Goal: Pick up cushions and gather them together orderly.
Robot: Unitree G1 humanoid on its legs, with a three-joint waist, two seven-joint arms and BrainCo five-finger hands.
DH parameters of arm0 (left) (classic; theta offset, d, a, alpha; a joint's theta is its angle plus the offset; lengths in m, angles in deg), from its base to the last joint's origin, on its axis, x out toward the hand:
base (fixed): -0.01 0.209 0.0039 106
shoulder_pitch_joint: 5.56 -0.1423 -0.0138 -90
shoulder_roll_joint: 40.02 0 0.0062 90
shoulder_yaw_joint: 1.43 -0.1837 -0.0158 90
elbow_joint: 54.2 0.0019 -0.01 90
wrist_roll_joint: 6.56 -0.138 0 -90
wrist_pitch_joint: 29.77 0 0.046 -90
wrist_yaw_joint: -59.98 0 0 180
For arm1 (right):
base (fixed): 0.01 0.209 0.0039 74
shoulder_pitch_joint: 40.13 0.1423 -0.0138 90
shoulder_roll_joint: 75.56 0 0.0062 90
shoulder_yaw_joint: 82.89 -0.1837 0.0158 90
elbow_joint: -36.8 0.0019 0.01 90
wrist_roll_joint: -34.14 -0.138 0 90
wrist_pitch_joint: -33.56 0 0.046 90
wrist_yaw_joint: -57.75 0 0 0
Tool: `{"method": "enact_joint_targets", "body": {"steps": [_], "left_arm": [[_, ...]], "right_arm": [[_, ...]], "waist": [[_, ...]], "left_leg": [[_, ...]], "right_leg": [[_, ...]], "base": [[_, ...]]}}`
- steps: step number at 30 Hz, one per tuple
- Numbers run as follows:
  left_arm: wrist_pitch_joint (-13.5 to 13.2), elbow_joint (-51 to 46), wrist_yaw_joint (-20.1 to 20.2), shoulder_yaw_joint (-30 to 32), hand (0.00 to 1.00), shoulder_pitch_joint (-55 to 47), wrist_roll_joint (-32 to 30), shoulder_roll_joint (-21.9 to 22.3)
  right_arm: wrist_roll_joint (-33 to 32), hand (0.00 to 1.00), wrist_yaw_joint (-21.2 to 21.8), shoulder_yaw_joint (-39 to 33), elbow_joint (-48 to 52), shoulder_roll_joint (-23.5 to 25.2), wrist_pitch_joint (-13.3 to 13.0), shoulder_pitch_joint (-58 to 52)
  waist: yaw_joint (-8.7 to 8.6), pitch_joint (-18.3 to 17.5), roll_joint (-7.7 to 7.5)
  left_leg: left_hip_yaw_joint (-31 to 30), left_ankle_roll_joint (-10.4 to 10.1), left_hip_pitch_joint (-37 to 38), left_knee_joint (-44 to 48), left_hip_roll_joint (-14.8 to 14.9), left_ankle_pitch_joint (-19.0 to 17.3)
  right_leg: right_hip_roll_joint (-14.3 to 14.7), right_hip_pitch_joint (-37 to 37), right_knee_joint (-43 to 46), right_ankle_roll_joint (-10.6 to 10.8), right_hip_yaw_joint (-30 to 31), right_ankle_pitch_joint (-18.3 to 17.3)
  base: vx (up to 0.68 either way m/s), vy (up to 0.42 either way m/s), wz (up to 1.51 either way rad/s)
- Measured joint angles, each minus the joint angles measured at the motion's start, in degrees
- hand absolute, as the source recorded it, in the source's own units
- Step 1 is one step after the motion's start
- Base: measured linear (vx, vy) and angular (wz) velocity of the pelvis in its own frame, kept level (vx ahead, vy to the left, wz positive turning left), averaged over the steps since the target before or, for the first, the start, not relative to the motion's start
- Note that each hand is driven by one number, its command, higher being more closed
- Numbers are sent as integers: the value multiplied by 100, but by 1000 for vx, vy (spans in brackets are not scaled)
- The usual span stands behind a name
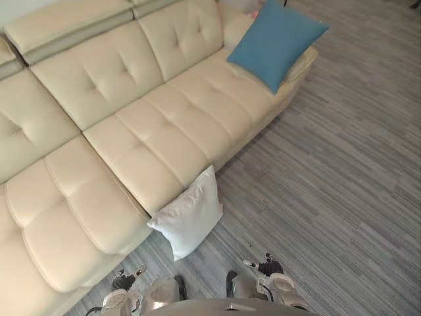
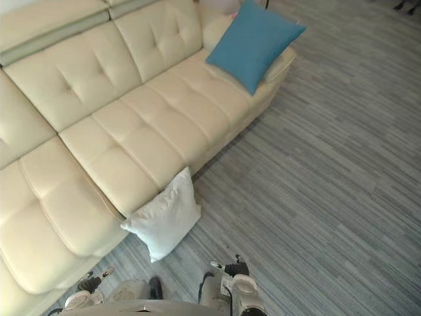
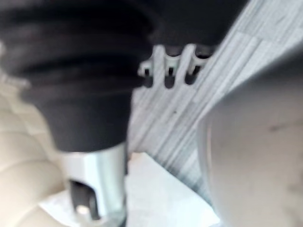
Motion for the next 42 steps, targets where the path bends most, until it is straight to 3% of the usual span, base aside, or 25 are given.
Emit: {"method": "enact_joint_targets", "body": {"steps": [2, 4, 6, 8, 9, 12, 16, 20, 23, 31, 34, 38, 42], "left_arm": [[0, -7, -1, -19, 0, -10, 37, -64], [0, -6, -4, -20, 0, -13, 35, -74], [0, -9, -19, -18, 0, 39, 42, -47], [-1, -15, -34, 5, 0, 43, 39, -77], [-3, -14, -43, 26, 0, 62, 35, -74], [-31, -17, -49, 181, 0, 144, 38, 311], [-41, -118, -51, 215, 0, 189, 41, 527], [-42, -196, -52, 196, 0, 237, 43, 473], [-42, -216, -53, 157, 0, 231, 43, 455], [-42, -103, -36, -335, 0, 181, 39, 249], [-44, 0, -12, -470, 0, 187, 36, 113], [-47, 50, -2, -475, 0, 187, 35, 23], [-48, 9, -2, -475, 0, 188, 44, -20]], "right_arm": [[4, 0, 31, 50, -41, 66, 1, 14], [4, 0, 52, 48, -47, 121, 1, 39], [-1, 0, 53, 28, -20, 117, -3, 98], [-2, 0, 52, 31, 57, 132, -3, 30], [-3, 0, 55, 21, 71, 121, -1, -6], [-3, 0, 46, -214, 78, -97, 8, -99], [-5, 0, 49, -258, 89, -87, 22, -106], [-48, 0, 45, -470, 81, 21, 22, -167], [-56, 0, 45, -705, 78, 102, 15, -153], [-67, 0, 45, -836, -25, 141, -8, -166], [-109, 0, 48, -834, -156, 160, -1, -169], [-108, 0, 51, -820, -170, 177, 27, -307], [-101, 0, 62, -674, -166, 128, 25, -250]], "waist": [[-5, -50, -127], [-35, -50, -129], [-50, 9, -58], [-137, 6, -108], [-183, -6, -159], [-136, -69, 144], [-163, -87, 241], [-200, -70, 120], [-202, -68, 104], [-279, -116, 40], [-288, -204, -75], [-286, -241, -190], [-317, -227, -224]], "left_leg": [[-108, 2, 119, -105, -35, -32], [-325, -47, 95, -51, 36, -114], [-634, -128, 71, 152, 194, -341], [-1122, -363, -17, 368, 275, -523], [-1483, -491, -55, 492, 250, -614], [-2216, -718, -156, 142, 418, -393], [-2413, -1022, -145, -151, 680, 62], [-2224, -1037, -370, -150, 734, 528], [-1392, -953, -516, -183, 776, 763], [-735, -753, -516, -960, 645, 1333], [-615, -652, -460, -1309, 540, 1539], [-489, -578, -339, -1334, 427, 1477], [-375, -481, -721, -280, 353, 770]], "right_leg": [[-171, -15, -182, -106, -280, -70], [-136, -107, -619, -187, -207, -81], [152, -195, -1168, -289, 356, 38], [369, -138, -1701, -242, 1075, 202], [394, -56, -1571, -51, 1124, 540], [406, -188, -1081, -268, 408, 87], [351, 9, -865, -485, -342, -197], [135, 400, -1091, -540, -1098, -243], [-56, 644, -1338, -534, -1566, -235], [-108, 952, -2201, -367, -2028, 254], [-85, 979, -2564, -366, -1963, 497], [-165, 1025, -2499, -290, -1755, 502], [-402, 672, -1772, 15, -1323, 191]], "base": [[39, -64, 32], [58, -126, 37], [112, -275, 58], [167, -395, 113], [136, -290, 114], [200, -280, 108], [193, -209, 81], [104, -141, 106], [-12, -2, 85], [-97, 59, 36], [-84, 81, -3], [-56, 77, -12], [-43, 74, -20]]}}
